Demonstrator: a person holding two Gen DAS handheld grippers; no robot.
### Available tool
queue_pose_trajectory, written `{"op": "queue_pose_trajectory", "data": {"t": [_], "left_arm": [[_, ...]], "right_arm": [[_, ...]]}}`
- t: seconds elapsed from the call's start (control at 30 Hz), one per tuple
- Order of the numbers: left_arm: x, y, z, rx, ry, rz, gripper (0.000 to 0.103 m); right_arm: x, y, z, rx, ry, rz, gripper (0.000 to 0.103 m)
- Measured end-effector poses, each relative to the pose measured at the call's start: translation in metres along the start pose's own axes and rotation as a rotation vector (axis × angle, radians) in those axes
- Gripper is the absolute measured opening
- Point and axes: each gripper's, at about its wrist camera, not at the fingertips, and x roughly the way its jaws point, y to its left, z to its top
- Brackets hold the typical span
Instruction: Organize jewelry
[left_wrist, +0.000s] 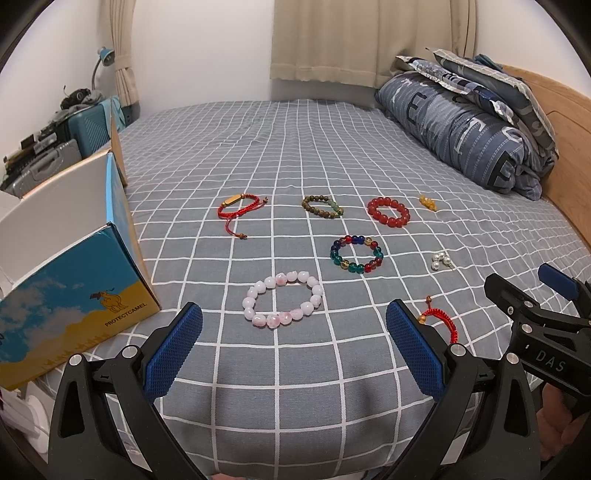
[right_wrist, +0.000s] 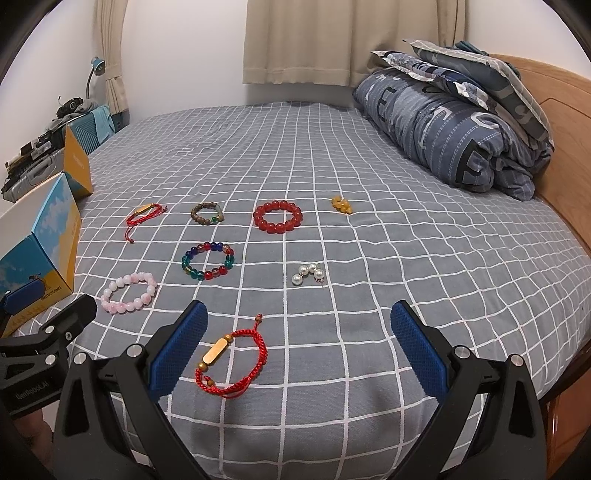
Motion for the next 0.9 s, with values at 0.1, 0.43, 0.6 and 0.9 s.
{"op": "queue_pose_trajectory", "data": {"t": [0.1,0.43,0.6,0.9], "left_arm": [[0.0,0.0,0.0,0.001,-0.002,0.002,0.097],[0.001,0.001,0.0,-0.001,0.001,0.007,0.097],[0.001,0.001,0.002,0.001,0.005,0.011,0.097],[0.001,0.005,0.013,0.0,0.018,0.03,0.097]], "right_arm": [[0.0,0.001,0.0,-0.001,0.0,0.0,0.095],[-0.001,0.002,0.001,-0.001,-0.002,0.0,0.095],[0.0,0.002,0.003,0.002,-0.004,-0.001,0.095],[-0.006,0.003,0.019,0.003,-0.033,-0.008,0.095]]}}
